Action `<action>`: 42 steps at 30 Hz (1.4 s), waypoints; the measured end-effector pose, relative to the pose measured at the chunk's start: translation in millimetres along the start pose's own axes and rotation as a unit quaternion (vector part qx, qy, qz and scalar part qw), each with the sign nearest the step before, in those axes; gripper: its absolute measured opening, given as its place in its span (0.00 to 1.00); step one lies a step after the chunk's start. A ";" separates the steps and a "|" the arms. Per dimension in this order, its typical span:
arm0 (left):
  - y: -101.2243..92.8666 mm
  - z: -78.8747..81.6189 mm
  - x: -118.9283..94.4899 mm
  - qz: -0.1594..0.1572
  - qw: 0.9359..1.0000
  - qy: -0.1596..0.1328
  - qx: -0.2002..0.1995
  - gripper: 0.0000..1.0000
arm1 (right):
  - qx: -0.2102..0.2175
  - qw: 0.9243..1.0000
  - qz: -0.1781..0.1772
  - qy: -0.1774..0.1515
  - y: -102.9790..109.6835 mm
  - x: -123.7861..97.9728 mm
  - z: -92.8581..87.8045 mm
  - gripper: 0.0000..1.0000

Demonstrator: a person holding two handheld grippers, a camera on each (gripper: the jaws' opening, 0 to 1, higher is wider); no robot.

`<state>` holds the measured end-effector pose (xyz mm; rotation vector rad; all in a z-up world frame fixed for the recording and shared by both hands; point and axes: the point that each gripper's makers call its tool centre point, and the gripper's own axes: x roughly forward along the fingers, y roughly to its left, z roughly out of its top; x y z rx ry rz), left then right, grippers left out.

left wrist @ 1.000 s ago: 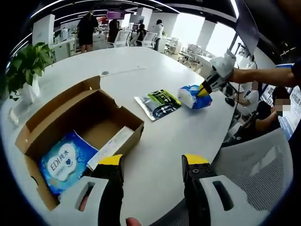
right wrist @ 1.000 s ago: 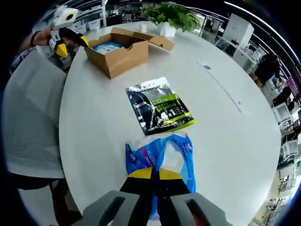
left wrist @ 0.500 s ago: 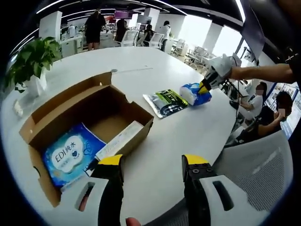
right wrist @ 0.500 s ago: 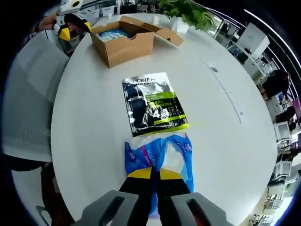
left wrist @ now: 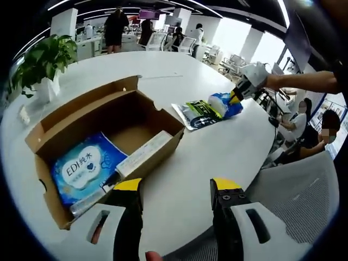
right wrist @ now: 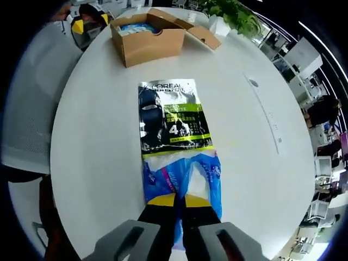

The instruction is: Operate the shoe box by opening the lid, removing the specified soft item, and placing it in the target area until the item is outside and the box remains undamaged.

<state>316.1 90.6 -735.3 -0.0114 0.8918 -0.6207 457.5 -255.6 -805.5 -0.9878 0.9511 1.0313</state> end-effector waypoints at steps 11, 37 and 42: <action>-3.3 0.2 -1.5 -0.001 1.000 -0.004 0.001 0.50 | -0.008 1.000 -0.010 0.008 -2.9 0.0 -0.3 0.04; -1.1 12.7 -7.3 -0.022 0.999 -0.018 0.017 0.50 | 0.150 0.987 -0.047 -0.040 -6.8 -33.0 1.4 0.16; 1.2 13.3 -11.7 -0.024 0.999 -0.021 0.017 0.50 | 0.239 0.966 -0.046 -0.086 -12.4 -40.7 6.3 0.19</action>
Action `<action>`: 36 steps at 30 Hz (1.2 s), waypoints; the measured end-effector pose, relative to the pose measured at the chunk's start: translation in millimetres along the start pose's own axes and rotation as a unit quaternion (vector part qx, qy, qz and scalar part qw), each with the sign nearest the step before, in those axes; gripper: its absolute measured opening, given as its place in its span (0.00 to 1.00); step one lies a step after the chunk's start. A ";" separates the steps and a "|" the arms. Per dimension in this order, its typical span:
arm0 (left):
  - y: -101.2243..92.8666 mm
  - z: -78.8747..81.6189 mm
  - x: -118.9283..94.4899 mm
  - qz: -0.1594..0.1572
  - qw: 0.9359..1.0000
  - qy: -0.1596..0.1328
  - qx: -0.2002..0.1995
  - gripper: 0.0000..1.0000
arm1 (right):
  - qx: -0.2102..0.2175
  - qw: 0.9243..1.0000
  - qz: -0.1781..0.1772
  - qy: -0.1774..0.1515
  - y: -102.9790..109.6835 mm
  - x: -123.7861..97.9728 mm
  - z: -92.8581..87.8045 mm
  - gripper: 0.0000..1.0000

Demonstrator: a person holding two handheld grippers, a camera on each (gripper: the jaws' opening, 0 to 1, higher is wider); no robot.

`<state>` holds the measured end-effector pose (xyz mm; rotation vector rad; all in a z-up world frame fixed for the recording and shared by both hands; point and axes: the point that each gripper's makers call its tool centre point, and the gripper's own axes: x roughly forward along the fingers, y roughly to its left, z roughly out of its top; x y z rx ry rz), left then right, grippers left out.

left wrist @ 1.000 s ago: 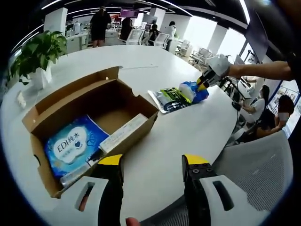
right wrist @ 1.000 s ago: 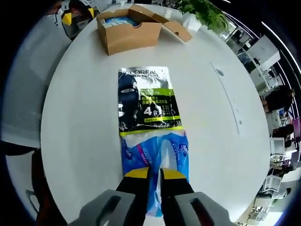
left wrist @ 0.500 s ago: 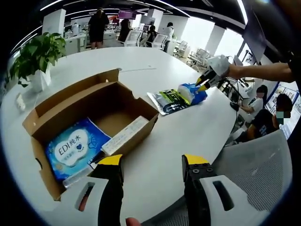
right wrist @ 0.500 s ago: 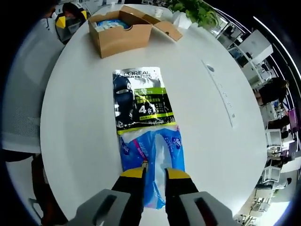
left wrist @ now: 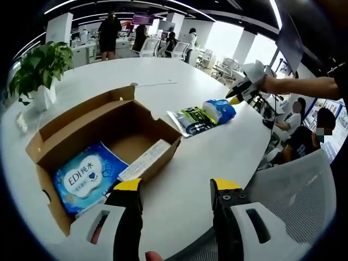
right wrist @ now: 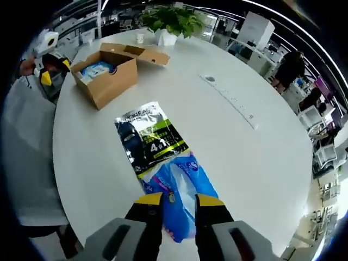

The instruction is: Operate the shoe box by opening the lid, removing the specified soft item, and placing it in the target area until the item is outside and the box remains undamaged.

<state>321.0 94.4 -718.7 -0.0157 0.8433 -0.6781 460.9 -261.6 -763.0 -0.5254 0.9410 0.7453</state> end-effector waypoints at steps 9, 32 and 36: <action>4.9 0.5 -9.7 0.000 1.000 -0.007 0.000 0.50 | 0.137 0.987 0.005 -0.084 0.3 -9.2 20.6 0.22; 21.9 -4.3 -36.8 0.003 0.999 -0.031 -0.021 0.51 | 0.214 0.958 0.078 -0.175 82.2 0.2 96.1 0.41; 29.2 -3.1 -42.4 0.006 0.999 -0.037 -0.023 0.51 | 0.212 0.956 0.092 -0.179 100.6 4.2 108.0 0.41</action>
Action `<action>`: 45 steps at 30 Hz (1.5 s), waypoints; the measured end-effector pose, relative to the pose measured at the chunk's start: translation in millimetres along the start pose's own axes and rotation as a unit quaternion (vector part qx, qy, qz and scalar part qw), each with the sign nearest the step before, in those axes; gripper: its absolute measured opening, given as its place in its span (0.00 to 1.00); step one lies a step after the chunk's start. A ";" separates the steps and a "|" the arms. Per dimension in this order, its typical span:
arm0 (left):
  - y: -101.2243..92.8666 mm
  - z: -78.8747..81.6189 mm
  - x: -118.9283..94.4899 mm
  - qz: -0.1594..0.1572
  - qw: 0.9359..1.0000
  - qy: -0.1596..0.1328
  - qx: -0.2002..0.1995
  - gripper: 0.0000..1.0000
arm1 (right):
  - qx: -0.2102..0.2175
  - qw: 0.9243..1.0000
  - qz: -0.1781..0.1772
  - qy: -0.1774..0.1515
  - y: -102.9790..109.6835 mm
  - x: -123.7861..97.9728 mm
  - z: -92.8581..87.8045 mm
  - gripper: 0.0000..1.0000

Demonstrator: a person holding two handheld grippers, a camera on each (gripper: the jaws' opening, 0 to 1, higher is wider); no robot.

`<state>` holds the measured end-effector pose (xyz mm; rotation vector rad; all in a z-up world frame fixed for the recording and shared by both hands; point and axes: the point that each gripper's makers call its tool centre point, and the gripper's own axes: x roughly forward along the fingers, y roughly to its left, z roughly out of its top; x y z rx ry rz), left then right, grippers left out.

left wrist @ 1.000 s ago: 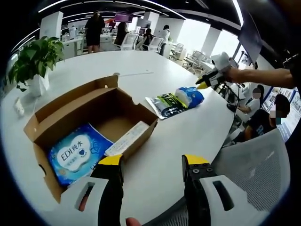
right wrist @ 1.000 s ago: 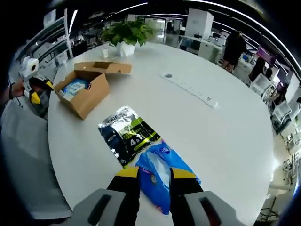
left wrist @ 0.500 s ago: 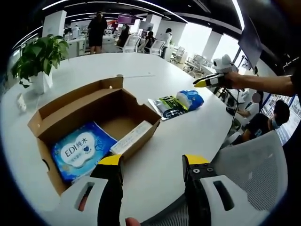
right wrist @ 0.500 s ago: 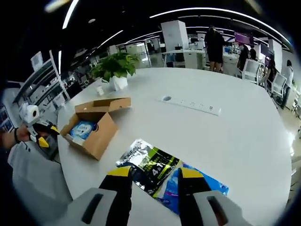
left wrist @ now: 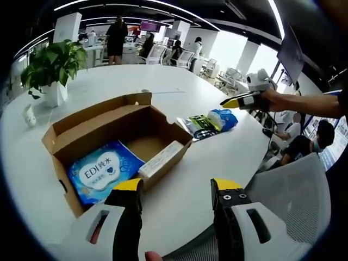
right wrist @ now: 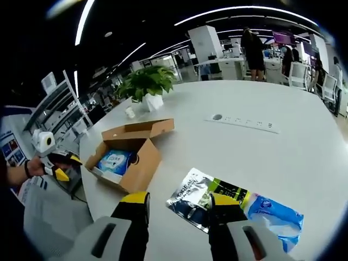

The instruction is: Operate the shoe box by opening the lid, removing the specified soft item, and placing it in the target area until the item is outside and the box remains undamaged.

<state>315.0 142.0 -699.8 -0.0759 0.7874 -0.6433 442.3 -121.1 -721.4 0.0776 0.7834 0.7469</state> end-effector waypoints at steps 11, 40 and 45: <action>22.5 5.2 -17.1 0.007 1.000 -0.012 -0.005 0.51 | 0.004 1.000 0.025 0.005 37.5 23.0 1.8 0.43; 76.6 -17.7 -55.8 0.032 0.998 -0.025 -0.040 0.51 | -0.020 0.996 0.081 0.037 113.1 84.0 11.0 0.42; 85.4 -20.2 -61.3 0.038 0.998 -0.029 -0.048 0.51 | -0.027 0.995 0.090 0.043 123.9 94.6 13.0 0.41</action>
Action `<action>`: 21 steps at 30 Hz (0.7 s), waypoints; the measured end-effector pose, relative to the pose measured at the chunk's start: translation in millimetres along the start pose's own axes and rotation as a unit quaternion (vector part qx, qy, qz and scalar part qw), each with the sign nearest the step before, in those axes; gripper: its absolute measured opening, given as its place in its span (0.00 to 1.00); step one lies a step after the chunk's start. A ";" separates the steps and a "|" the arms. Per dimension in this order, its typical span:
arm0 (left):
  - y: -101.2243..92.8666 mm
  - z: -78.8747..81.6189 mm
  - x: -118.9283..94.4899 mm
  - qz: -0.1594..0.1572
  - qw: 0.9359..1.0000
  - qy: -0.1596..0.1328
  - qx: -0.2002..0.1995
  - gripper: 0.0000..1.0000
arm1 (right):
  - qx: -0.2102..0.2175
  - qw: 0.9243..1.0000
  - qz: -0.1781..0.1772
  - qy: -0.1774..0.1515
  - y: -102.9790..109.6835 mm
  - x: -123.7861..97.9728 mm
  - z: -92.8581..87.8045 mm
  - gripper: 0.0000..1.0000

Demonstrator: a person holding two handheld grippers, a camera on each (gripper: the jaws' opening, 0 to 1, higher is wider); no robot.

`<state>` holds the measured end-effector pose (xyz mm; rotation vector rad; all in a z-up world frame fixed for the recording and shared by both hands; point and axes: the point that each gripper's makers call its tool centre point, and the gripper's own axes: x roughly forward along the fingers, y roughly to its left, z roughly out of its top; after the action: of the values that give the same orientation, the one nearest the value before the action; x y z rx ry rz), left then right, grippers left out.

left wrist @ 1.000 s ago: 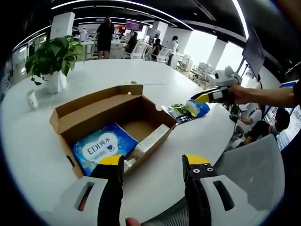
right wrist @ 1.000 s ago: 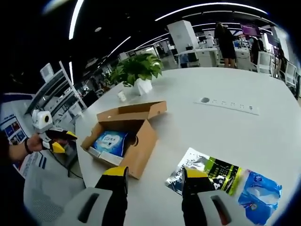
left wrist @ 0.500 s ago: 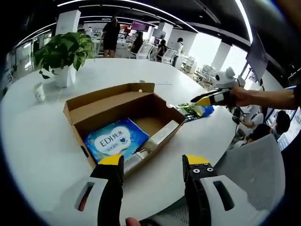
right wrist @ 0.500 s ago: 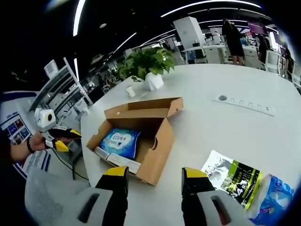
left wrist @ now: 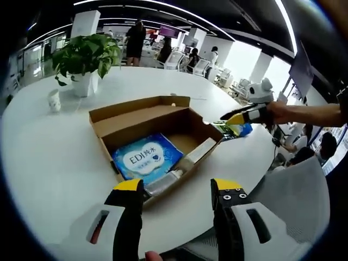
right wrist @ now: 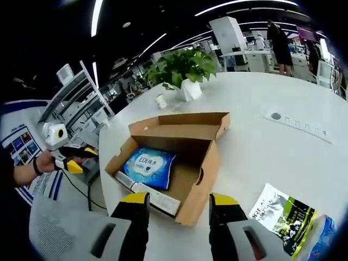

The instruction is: Operate the shoe box by opening the lid, removing the specified soft item, and placing it in the target area until the item is outside and the box remains undamaged.

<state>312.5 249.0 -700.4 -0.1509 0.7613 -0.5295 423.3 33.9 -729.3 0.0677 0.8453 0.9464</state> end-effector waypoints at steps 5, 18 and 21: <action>8.2 -1.7 -3.2 0.004 1.000 0.000 -0.004 0.51 | -0.003 1.000 0.011 0.004 8.3 14.0 5.7 0.41; 24.2 0.8 -6.0 0.011 1.000 -0.003 -0.009 0.52 | -0.018 0.999 0.030 0.019 26.6 49.3 17.7 0.41; 26.6 1.2 -5.6 0.012 1.000 -0.003 -0.010 0.53 | -0.018 0.999 0.034 0.020 30.0 58.2 20.6 0.41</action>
<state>320.7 274.6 -704.5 -0.1619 0.7625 -0.4987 433.6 101.2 -738.5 0.0473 0.8671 1.0287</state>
